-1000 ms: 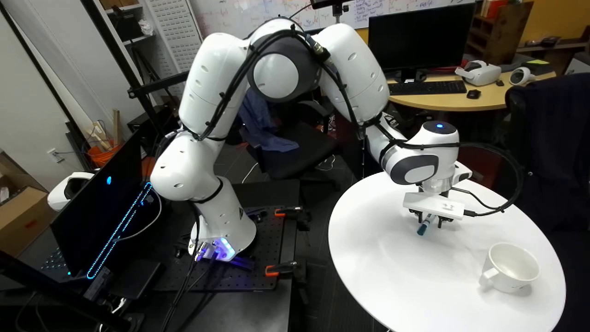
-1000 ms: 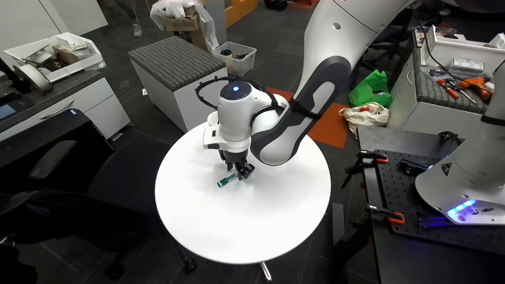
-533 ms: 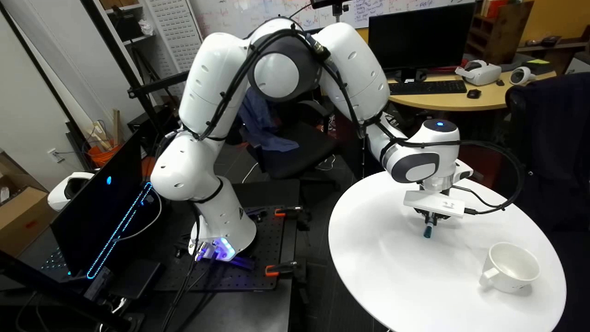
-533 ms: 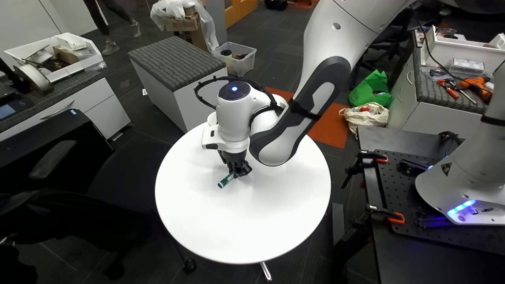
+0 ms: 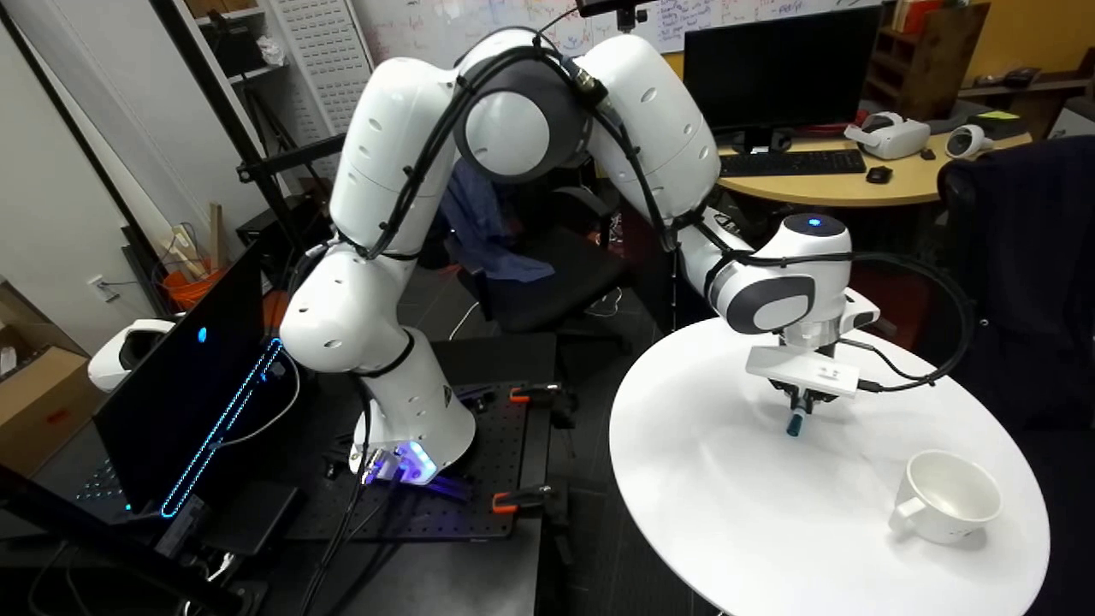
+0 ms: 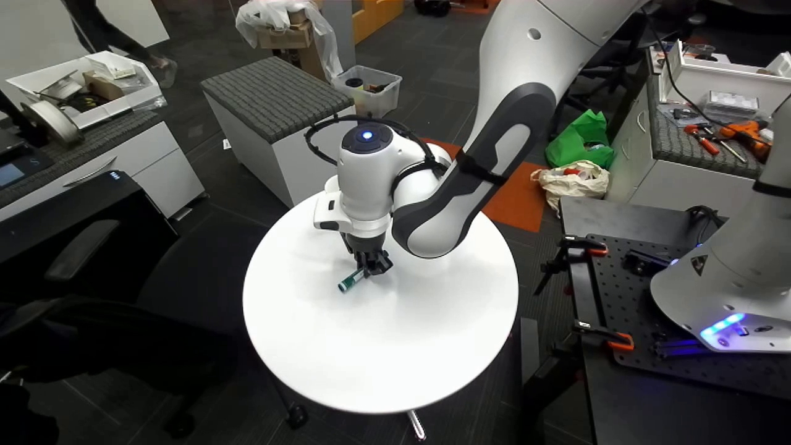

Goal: Put the marker in the white cup

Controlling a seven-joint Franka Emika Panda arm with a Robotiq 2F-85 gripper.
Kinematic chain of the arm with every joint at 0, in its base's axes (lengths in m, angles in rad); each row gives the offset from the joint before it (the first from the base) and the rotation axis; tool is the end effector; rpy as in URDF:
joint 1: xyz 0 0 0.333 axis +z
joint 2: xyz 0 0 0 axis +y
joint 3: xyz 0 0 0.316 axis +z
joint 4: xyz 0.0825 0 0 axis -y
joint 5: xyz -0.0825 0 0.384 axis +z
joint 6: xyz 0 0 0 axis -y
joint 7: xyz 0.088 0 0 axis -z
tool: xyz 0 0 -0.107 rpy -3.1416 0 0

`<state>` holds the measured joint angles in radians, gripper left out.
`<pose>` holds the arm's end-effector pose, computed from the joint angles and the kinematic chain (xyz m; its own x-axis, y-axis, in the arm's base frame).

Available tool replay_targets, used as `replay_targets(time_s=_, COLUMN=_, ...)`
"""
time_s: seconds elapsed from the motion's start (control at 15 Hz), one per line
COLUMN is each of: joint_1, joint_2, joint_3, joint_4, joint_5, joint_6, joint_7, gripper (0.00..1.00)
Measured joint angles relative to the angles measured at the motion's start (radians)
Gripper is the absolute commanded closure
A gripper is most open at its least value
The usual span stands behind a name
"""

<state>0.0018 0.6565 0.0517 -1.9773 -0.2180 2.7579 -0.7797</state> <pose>0.6157 0.0414 0.1425 0.5232 0.8516 0.0330 0.8416 -0.5224 0.1373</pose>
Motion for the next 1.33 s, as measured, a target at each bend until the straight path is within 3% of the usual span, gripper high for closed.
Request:
replay_targets(time_s=0.47, joint_1=0.000, joint_2=-0.123, joint_3=-0.002, joint_4=-0.072, joint_5=-0.017, joint_6=-0.003, joint_7=0.050, gripper=0.95)
replay_targets(time_s=1.33, joint_1=0.025, joint_2=-0.254, joint_3=-0.119, joint_4=-0.117, joint_5=-0.263, joint_6=-0.010, joint_7=0.340, gripper=0.95)
